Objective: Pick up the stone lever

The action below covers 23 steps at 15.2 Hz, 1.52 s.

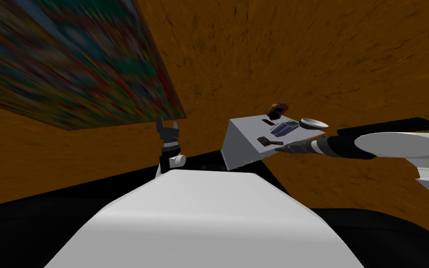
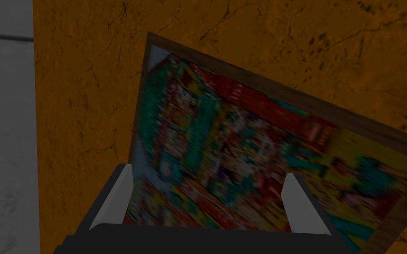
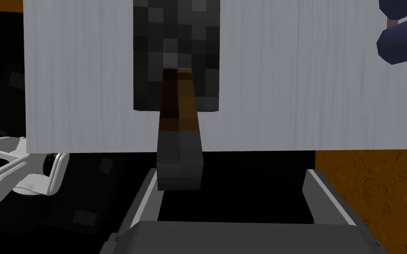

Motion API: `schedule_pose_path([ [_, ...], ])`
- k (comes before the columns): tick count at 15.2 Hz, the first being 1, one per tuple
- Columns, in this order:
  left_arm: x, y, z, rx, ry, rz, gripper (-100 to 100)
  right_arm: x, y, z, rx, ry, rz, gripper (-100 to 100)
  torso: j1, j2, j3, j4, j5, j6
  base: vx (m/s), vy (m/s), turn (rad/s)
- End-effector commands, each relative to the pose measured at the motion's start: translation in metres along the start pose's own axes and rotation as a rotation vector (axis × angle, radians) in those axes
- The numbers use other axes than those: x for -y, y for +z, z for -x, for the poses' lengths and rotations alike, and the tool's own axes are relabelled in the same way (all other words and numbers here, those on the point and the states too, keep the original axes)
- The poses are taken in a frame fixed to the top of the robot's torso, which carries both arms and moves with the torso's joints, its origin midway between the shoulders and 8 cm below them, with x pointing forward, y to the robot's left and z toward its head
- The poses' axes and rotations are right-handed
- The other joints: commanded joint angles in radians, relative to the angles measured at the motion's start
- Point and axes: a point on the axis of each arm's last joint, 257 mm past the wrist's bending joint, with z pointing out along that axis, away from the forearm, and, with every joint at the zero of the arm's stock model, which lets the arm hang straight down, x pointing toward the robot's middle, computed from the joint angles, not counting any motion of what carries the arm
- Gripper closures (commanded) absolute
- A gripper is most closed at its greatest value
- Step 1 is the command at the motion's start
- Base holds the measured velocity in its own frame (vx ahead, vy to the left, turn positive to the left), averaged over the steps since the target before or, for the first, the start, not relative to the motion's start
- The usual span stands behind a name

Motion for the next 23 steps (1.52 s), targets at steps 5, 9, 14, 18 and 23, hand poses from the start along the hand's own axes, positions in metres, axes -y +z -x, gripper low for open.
schedule_pose_path([
  [5,0.000,0.000,0.000,0.000,0.000,0.000,0,0.013,-0.020,0.012,0.091,0.059,-0.068,-100,-0.001,0.000,0.000,0.000,0.000,0.000,0.094,0.041,-0.019],
  [9,0.000,0.000,0.000,0.000,0.000,0.000,0,0.020,-0.030,0.024,0.158,0.077,-0.102,-100,-0.002,-0.001,-0.001,0.000,0.000,0.000,0.112,0.038,-0.017],
  [14,0.000,0.000,0.000,0.000,0.000,0.000,0,0.029,-0.046,0.034,0.232,0.105,-0.142,-100,-0.003,0.000,0.000,0.000,-0.001,0.000,0.095,0.021,-0.008],
  [18,0.000,0.000,0.000,0.000,0.000,0.000,0,0.034,-0.056,0.045,0.295,0.114,-0.166,-100,-0.004,0.000,0.000,0.000,-0.001,0.000,0.084,0.009,-0.006],
  [23,0.000,0.000,0.000,0.000,0.000,0.000,0,0.041,-0.070,0.058,0.368,0.126,-0.193,-100,-0.005,0.000,0.000,0.000,-0.001,0.000,0.083,0.003,-0.004],
])
